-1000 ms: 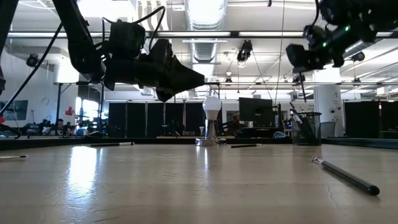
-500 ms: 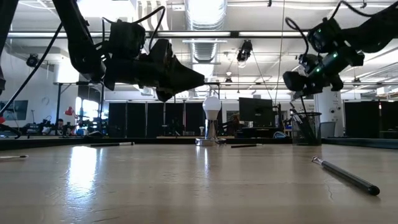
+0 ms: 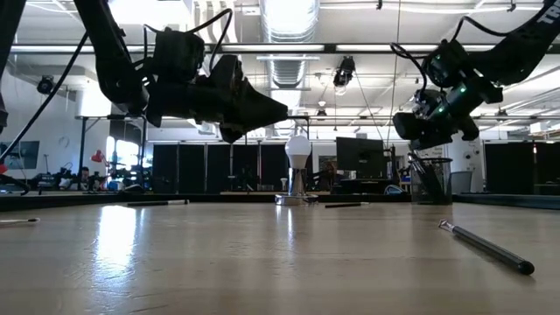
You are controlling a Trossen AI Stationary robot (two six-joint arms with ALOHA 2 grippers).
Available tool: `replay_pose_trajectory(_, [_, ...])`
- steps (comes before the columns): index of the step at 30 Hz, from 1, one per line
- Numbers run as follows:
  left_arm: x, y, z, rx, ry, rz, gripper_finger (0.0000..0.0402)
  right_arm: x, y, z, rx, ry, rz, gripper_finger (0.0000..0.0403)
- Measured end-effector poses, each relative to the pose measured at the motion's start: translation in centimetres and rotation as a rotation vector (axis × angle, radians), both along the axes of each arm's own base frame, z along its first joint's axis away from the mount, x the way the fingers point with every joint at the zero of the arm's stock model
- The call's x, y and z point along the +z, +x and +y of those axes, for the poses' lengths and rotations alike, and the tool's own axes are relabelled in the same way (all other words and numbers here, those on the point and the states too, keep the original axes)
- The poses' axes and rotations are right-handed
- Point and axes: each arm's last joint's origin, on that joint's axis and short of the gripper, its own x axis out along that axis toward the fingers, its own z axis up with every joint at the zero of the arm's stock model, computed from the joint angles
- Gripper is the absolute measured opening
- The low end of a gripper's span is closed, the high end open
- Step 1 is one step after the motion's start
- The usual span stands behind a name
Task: Put items in baskets/containers
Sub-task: Put the black eyeshadow brush into the black pen holder
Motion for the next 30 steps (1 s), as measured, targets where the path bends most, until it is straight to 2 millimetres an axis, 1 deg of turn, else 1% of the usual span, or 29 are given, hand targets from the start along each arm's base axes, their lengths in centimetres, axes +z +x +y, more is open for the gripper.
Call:
replay_pose_trajectory(4, [0.0,0.0,0.0,0.0,-0.001,0.0,0.0099,1.1,-0.1,0.1,0.0,-0.021,-0.018,0.0103])
replay_pose_trajectory(8, [0.0,0.0,0.0,0.0,-0.001,0.0,0.0099,2.7,-0.4,0.6,0.015,-0.014,-0.01,0.0106])
replay_pose_trajectory(11, [0.0,0.0,0.0,0.0,-0.001,0.0,0.0099,3.6,-0.5,1.5,0.069,-0.028,-0.019,0.009])
replay_pose_trajectory(14, [0.0,0.0,0.0,0.0,0.004,0.001,0.0099,4.1,-0.3,2.7,0.127,-0.059,-0.041,0.0058])
replay_pose_trajectory(17, [0.0,0.0,0.0,0.0,0.012,0.001,0.0099,4.2,0.2,4.0,0.197,-0.081,-0.052,0.0021])
replay_pose_trajectory(18, [0.0,0.0,0.0,0.0,0.013,0.001,0.0099,4.3,0.4,4.4,0.223,-0.088,-0.059,0.0015])
replay_pose_trajectory(25, [-0.1,0.0,0.0,0.001,0.007,0.009,0.0097,3.3,1.9,7.7,0.416,-0.152,-0.144,0.0009])
replay_pose_trajectory(30, [-0.5,0.0,-0.1,0.002,-0.053,0.055,0.0077,2.0,2.4,9.8,0.53,-0.217,-0.239,0.0008])
